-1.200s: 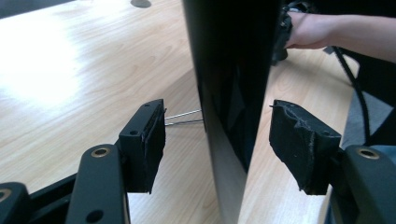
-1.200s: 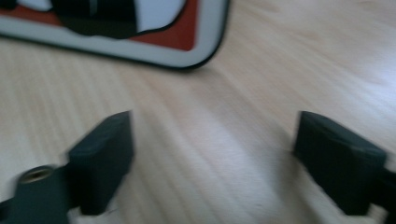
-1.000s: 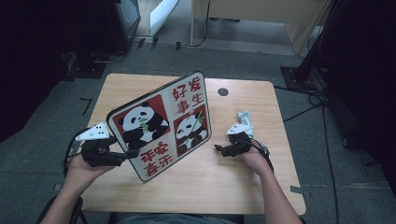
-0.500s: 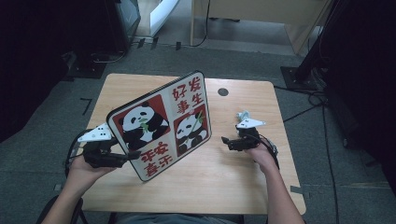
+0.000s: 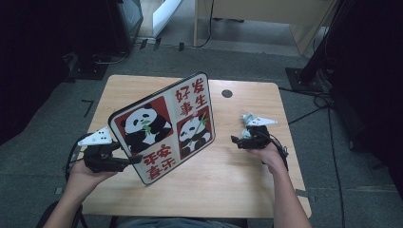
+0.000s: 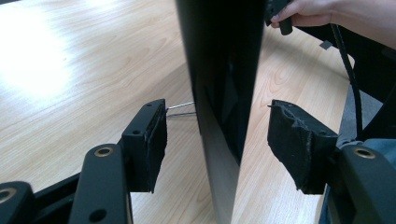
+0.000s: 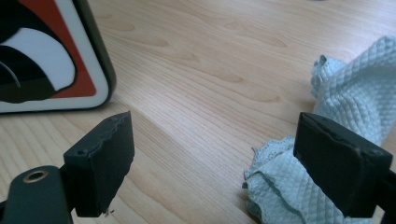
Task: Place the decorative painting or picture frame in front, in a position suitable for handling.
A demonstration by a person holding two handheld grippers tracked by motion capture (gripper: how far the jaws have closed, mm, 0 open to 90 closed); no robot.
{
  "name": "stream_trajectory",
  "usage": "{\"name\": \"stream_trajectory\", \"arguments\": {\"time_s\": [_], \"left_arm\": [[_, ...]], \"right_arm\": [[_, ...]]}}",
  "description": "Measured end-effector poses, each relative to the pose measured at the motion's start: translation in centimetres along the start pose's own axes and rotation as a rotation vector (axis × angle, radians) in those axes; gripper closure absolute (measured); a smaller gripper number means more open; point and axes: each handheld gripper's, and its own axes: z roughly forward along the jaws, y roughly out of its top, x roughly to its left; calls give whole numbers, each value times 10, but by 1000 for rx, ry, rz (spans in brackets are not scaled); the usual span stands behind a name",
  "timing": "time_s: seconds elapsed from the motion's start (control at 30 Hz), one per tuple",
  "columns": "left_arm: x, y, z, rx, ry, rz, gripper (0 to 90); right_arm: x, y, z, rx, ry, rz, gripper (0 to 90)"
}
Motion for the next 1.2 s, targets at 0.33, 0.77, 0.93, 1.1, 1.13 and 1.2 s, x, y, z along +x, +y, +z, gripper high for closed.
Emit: {"name": "stream_trajectory", "arguments": {"time_s": [0.33,0.77,0.93,1.1,1.13,1.2], "left_arm": [[0,-3,4,7,-5,3,410],[0,-3,8,15,-11,-1,414],[-1,-3,9,12,-6,4,385],[-2,-3,9,4,18,6,393],[-2,-3,9,3,14,1,400],[-2,-3,9,1,13,-3,403]], "right_arm": [[-14,3,-5,-23,-85,66,200],[-33,-2,-5,-30,-171,138,291],[-37,-4,1,-10,-195,125,328],[-46,-6,9,27,-218,144,401],[-47,-6,9,26,-224,151,412],[-48,-5,10,21,-228,151,425]]}}
